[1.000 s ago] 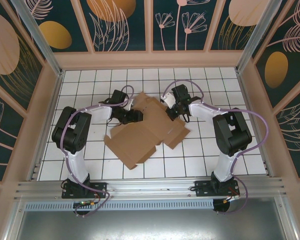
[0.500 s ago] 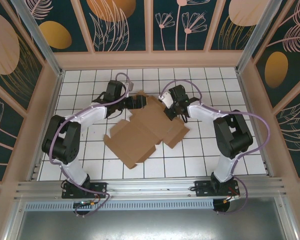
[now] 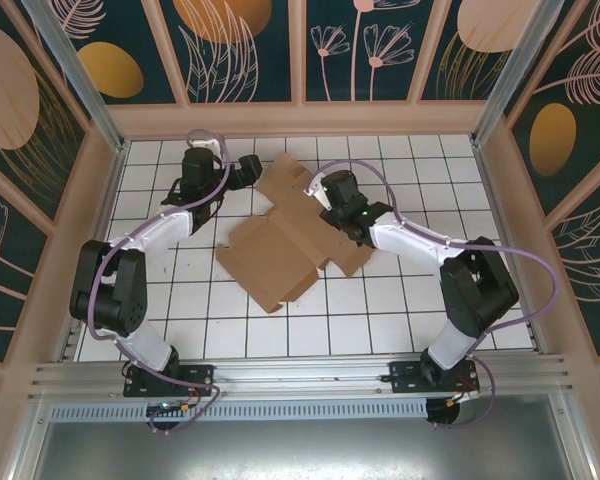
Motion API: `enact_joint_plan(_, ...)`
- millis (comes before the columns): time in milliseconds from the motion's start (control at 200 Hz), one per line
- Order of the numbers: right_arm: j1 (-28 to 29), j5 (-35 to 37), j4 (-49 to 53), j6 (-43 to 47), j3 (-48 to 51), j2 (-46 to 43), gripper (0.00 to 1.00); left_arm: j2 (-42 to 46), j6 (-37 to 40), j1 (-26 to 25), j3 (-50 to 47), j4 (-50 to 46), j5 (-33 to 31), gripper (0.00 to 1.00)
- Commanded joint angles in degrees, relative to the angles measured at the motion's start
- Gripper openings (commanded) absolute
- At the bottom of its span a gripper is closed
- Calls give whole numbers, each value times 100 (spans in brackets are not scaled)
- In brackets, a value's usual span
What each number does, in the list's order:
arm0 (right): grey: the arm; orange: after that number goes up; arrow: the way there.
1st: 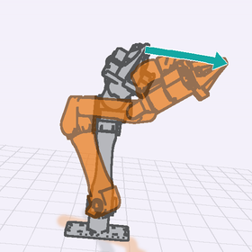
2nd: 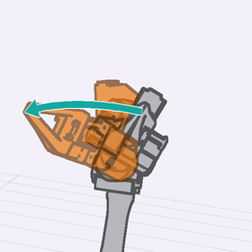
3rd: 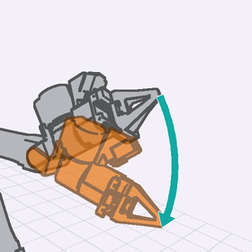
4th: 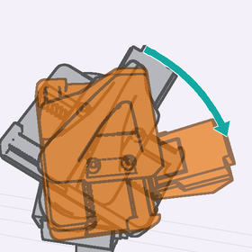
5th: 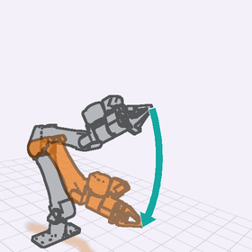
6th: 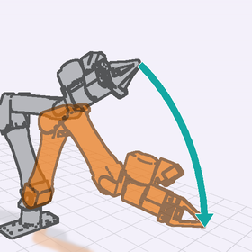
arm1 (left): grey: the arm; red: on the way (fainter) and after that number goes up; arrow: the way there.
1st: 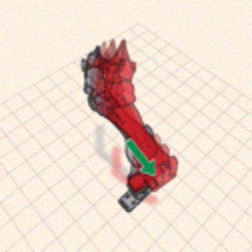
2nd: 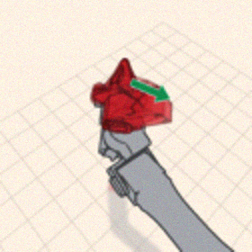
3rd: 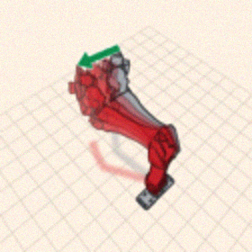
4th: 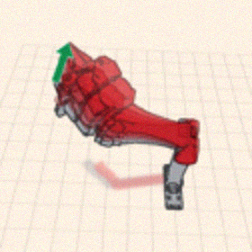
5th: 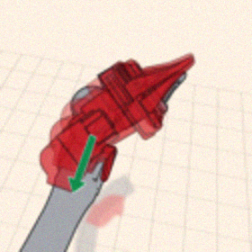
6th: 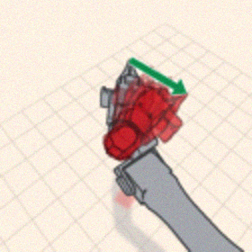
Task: Fold the paper box
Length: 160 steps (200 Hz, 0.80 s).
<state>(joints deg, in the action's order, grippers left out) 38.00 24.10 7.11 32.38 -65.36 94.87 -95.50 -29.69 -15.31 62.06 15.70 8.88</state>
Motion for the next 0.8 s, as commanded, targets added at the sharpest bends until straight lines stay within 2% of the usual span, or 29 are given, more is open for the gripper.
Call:
enact_joint_plan(0,167,1125,-474,497,99,64,0,219,70,-24,-164,411,20,99)
enact_joint_plan(85,290,1508,-849,876,272,91,0,302,246,-13,-288,553,88,99)
enact_joint_plan(180,432,1827,-1905,1791,864,4,0,279,442,-11,-207,391,83,99)
enact_joint_plan(335,565,1945,-2875,2679,1435,-119,0,219,489,-7,-97,215,-26,95)
enact_joint_plan(561,691,1958,-4256,3727,2049,-332,0,-221,436,67,224,-29,186,99)
enact_joint_plan(651,691,1952,-4626,3936,2159,-427,0,-391,480,124,270,-54,88,96)
enact_joint_plan(796,685,1843,-4606,4090,2154,-544,0,-553,614,346,387,-78,135,90)
